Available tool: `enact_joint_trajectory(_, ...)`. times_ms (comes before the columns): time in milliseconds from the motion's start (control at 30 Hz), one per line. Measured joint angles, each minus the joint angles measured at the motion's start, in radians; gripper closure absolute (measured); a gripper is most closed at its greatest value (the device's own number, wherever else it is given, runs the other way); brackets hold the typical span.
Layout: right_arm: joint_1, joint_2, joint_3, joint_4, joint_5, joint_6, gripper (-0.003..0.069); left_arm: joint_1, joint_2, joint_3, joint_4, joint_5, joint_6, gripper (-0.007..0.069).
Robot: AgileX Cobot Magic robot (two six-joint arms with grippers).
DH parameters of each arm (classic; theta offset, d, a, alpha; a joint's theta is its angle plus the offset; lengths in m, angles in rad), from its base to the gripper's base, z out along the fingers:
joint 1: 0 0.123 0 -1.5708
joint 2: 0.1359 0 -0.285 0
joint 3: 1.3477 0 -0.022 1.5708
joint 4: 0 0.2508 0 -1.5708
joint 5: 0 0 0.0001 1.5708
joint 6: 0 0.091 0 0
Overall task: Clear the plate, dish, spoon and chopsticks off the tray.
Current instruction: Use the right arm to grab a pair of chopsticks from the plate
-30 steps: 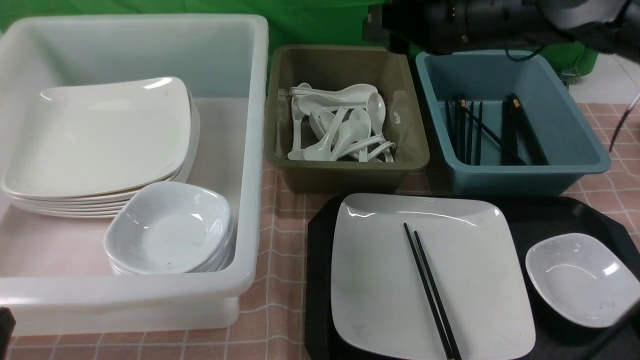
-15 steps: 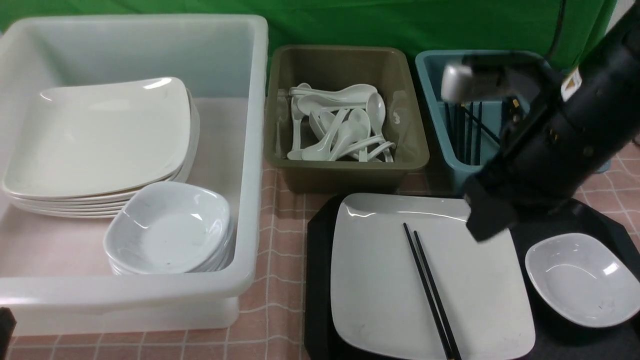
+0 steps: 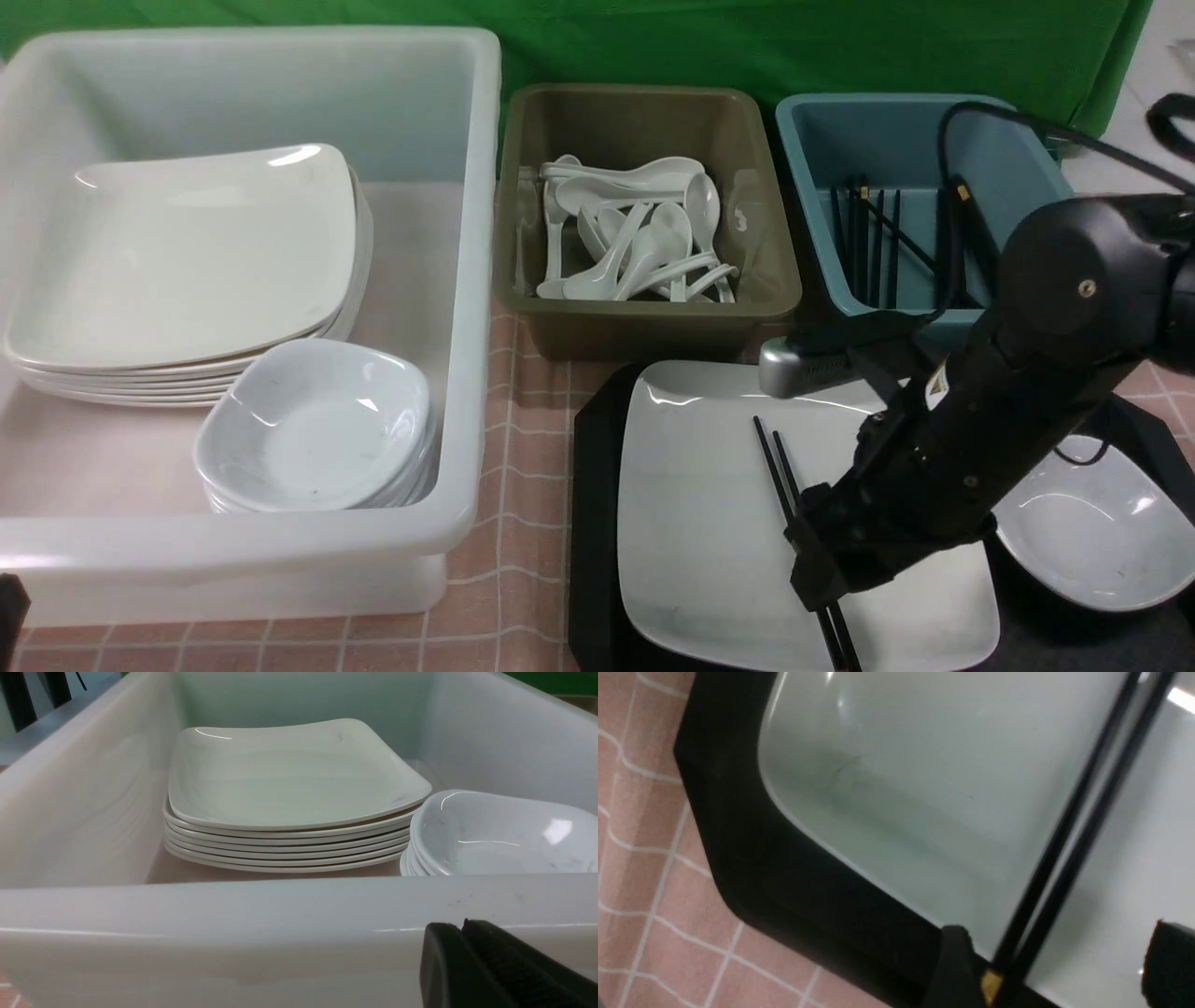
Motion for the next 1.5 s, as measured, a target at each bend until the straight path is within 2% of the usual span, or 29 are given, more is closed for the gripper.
enact_joint_trajectory(267,0.019,0.112,0.001,-0.062,-0.048,0.046,0.0098,0.000,0.000,0.000,0.000,0.000,-0.001,0.0605)
enact_joint_trajectory(633,0.019,0.147,0.001,-0.071,-0.096,0.054,0.0101,0.000,0.000,0.000,0.000,0.000,0.000,0.0605)
enact_joint_trajectory(800,0.019,0.147,0.001,-0.071,-0.098,0.057,0.0208,0.000,0.000,0.000,0.000,0.000,0.000,0.0605)
enact_joint_trajectory(933,0.019,0.153,0.002,-0.071,-0.099,0.058,0.0433,0.000,0.000,0.000,0.000,0.000,0.000,0.0605)
enact_joint_trajectory(1000,0.019,0.154,0.003,-0.071,-0.098,0.056,0.0482,0.000,0.000,0.000,0.000,0.000,0.000,0.0605)
enact_joint_trajectory(1267,0.019,0.153,0.003,-0.071,-0.090,0.053,0.0488,0.000,0.000,0.000,0.000,0.000,0.000,0.0605)
enact_joint_trajectory(1500,0.019,0.051,0.000,-0.070,0.018,0.031,0.0488,0.000,0.000,0.000,0.000,0.000,0.000,0.0605)
